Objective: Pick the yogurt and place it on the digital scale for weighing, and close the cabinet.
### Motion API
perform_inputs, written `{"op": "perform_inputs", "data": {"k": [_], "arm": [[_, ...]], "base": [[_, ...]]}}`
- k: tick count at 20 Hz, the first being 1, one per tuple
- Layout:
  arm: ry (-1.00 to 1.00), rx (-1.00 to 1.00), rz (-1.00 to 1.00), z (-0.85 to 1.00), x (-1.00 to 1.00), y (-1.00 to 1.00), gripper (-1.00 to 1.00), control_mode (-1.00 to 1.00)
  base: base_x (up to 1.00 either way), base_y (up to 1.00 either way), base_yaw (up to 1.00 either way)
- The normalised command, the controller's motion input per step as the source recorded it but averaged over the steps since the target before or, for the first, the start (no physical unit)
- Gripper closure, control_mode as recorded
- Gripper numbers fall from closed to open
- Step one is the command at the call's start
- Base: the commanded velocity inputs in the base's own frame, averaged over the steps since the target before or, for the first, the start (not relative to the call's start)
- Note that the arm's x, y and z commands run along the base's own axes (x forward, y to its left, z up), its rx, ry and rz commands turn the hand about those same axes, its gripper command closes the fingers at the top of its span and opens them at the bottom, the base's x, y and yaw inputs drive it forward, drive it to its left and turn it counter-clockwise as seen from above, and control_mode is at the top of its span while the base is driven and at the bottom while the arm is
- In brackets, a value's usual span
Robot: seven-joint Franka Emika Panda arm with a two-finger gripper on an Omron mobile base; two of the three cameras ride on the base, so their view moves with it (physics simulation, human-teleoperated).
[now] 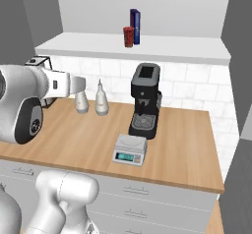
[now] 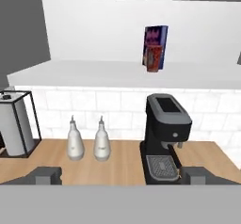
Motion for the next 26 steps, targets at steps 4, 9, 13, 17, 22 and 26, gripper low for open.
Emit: {"op": "perform_inputs", "data": {"k": [4,9,13,17,22,26], "arm": [[-0.06,0.0,-0.01,0.32,0.0,-0.01,-1.0,-1.0],[0.0,0.0,-0.12,0.25,-0.08,-0.11,-1.0,-1.0],[0.0,0.0,-0.08,0.22,-0.12,-0.16,-1.0,-1.0],[0.0,0.0,-0.02,0.05,-0.08,-0.41,-1.0,-1.0],[-0.11,0.0,0.0,0.32,-0.02,-0.15,-1.0,-1.0],[-0.21,0.0,0.0,0.56,0.0,0.0,-1.0,-1.0]], "base": [[0.0,0.0,0.0],[0.0,0.0,0.0],[0.0,0.0,0.0],[0.0,0.0,0.0],[0.0,0.0,0.0],[0.0,0.0,0.0]]}}
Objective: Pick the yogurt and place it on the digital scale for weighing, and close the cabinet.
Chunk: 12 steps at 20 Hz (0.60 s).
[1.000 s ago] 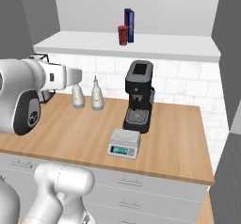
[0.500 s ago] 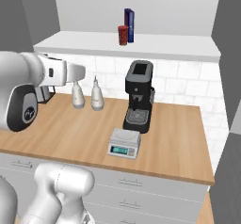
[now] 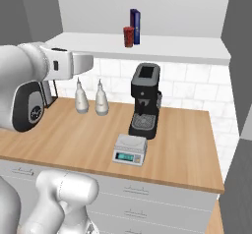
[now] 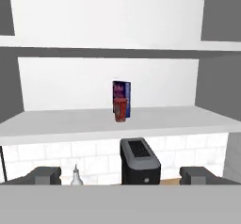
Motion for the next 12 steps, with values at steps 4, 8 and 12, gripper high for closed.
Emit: {"op": "perform_inputs", "data": {"k": [4,8,12], "arm": [[-0.06,0.0,0.01,0.28,0.0,-0.01,-1.0,-1.0],[0.01,0.0,0.0,0.09,0.22,0.0,-1.0,-1.0],[0.05,0.0,0.0,0.0,0.45,-0.01,-1.0,-1.0]], "base": [[0.0,0.0,0.0],[0.0,0.0,0.0],[0.0,0.0,0.0]]}}
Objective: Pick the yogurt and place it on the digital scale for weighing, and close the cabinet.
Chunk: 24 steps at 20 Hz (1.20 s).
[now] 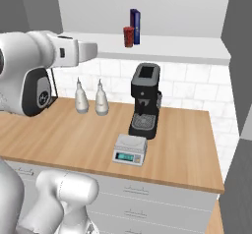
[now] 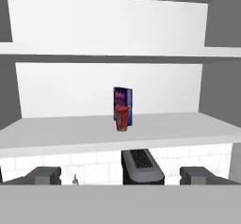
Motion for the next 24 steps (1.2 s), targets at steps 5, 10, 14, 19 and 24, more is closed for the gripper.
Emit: {"op": "perform_inputs", "data": {"k": [5,10,14,19,24], "arm": [[0.0,0.0,0.0,0.0,0.44,0.0,-1.0,-1.0],[0.0,0.0,0.02,0.0,0.35,-0.03,-1.0,-1.0],[0.0,0.0,0.01,0.0,0.39,-0.06,-1.0,-1.0],[0.01,0.0,0.0,0.0,0.53,-0.14,-1.0,-1.0],[0.07,0.0,0.0,0.0,0.75,-0.01,-1.0,-1.0]], "base": [[0.0,0.0,0.0],[0.0,0.0,0.0],[0.0,0.0,0.0],[0.0,0.0,0.0],[0.0,0.0,0.0]]}}
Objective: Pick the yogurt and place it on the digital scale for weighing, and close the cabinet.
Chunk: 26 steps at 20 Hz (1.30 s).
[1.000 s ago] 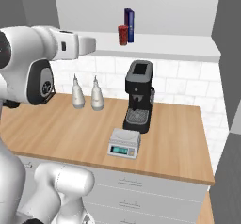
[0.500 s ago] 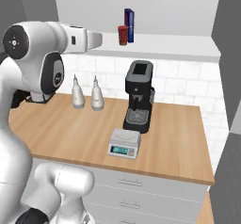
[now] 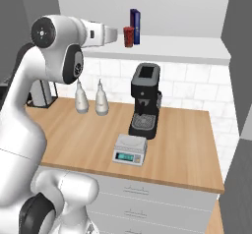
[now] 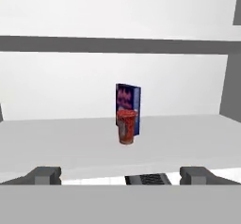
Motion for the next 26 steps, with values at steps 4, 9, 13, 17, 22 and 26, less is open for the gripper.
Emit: {"op": "perform_inputs", "data": {"k": [4,9,13,17,22,26], "arm": [[0.09,0.0,0.0,0.0,0.68,-0.08,-1.0,-1.0],[0.05,0.01,0.0,0.04,0.53,-0.23,-1.0,-1.0],[0.0,0.0,0.0,0.11,0.49,-0.1,-1.0,-1.0],[0.0,0.0,0.0,0.08,0.47,0.0,-1.0,-1.0],[0.0,0.0,0.01,0.03,0.47,-0.01,-1.0,-1.0],[0.01,0.0,0.03,0.0,0.51,-0.06,-1.0,-1.0]], "base": [[0.0,0.0,0.0],[0.0,0.0,0.0],[0.0,0.0,0.0],[0.0,0.0,0.0],[0.0,0.0,0.0],[0.0,0.0,0.0]]}}
